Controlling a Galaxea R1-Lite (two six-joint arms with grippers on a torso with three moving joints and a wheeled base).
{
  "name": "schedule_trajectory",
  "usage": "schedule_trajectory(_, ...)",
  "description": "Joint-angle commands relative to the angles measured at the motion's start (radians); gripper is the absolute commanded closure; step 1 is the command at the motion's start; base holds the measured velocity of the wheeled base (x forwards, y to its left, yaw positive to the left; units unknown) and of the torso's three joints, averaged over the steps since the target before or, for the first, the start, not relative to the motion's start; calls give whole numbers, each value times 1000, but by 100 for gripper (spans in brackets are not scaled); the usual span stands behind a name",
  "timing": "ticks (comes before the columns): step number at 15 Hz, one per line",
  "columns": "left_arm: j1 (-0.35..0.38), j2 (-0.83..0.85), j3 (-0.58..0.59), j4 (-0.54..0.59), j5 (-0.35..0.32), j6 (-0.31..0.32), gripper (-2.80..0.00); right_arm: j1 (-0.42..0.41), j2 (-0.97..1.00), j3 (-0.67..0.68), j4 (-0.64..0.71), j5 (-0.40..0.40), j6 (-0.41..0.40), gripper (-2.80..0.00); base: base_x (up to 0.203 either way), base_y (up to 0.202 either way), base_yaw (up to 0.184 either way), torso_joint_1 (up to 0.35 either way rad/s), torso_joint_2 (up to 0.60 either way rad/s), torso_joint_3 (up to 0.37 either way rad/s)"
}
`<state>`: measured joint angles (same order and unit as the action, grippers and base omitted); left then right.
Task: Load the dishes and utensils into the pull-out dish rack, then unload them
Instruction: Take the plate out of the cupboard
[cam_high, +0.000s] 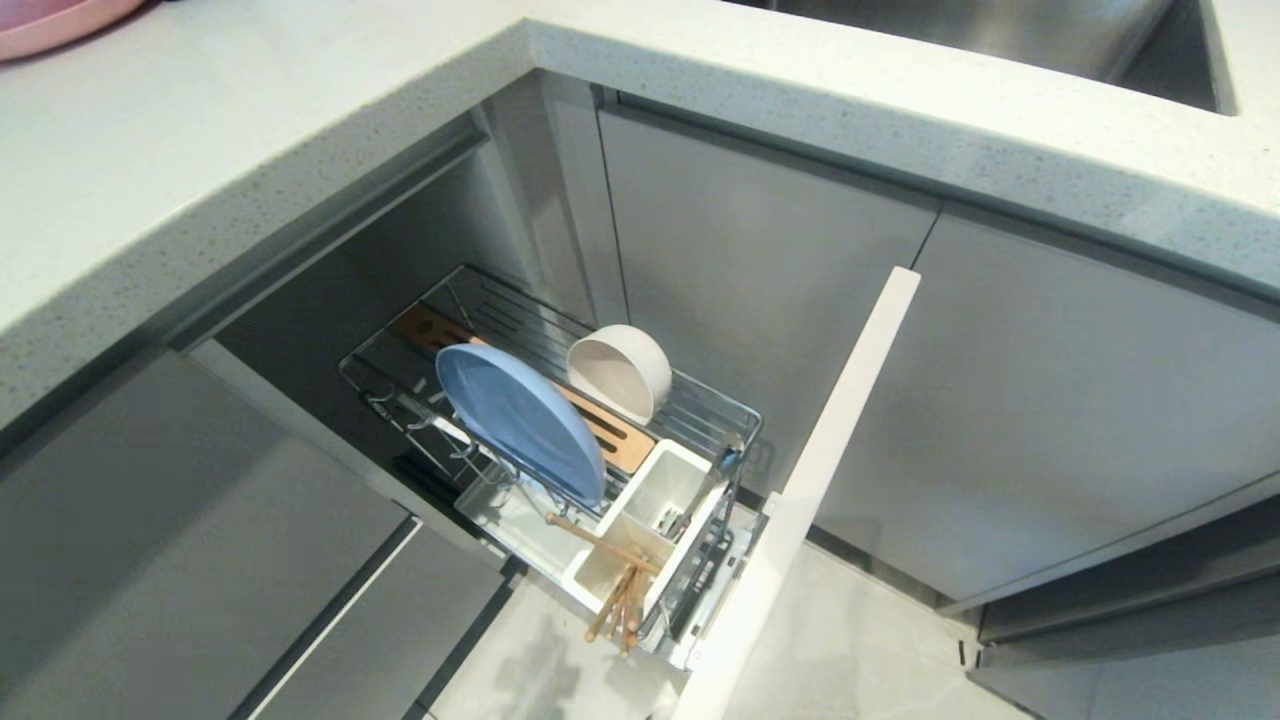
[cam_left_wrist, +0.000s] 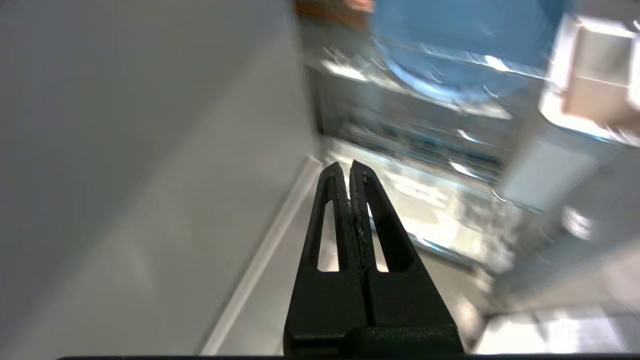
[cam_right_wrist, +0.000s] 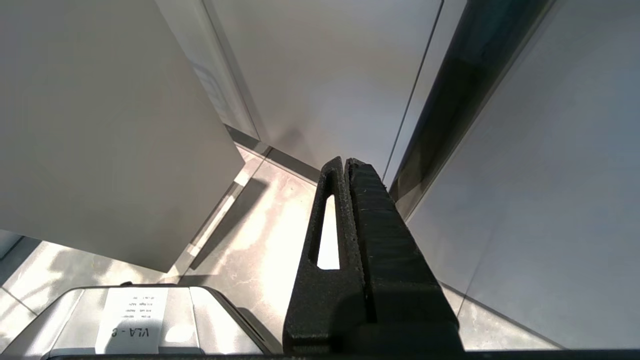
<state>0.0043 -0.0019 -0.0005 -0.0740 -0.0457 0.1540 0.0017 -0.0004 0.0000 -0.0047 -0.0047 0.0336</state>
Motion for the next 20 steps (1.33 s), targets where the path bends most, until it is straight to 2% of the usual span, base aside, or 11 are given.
schedule_trajectory(1, 0, 3, 24, 13, -13, -2, 0, 0, -4, 2, 0, 0, 0, 0, 0, 0, 0, 0, 0, 0)
schedule_trajectory(3, 0, 2, 25, 10, -13, -6, 0, 0, -4, 2, 0, -1, 0, 0, 0, 0, 0, 0, 0, 0)
schedule_trajectory(5, 0, 2, 27, 13, -7, -41, 0, 1, -4, 2, 0, 0, 0, 0, 0, 0, 0, 0, 0, 0)
schedule_trajectory(7, 0, 2, 27, 17, 1, -120, 0, 1, -4, 2, -1, 0, 0, 0, 0, 0, 0, 0, 0, 0)
schedule_trajectory(9, 0, 2, 27, 14, 43, -214, 0, 0, -4, 2, 0, 0, 0, 0, 0, 0, 0, 0, 0, 0)
schedule_trajectory(10, 0, 2, 27, 13, 60, -232, 0, 0, -4, 2, -1, 0, 0, 0, 0, 0, 0, 0, 0, 0)
schedule_trajectory(20, 0, 2, 27, 13, 60, -232, 0, 0, -4, 2, 0, 0, 0, 0, 0, 0, 0, 0, 0, 0)
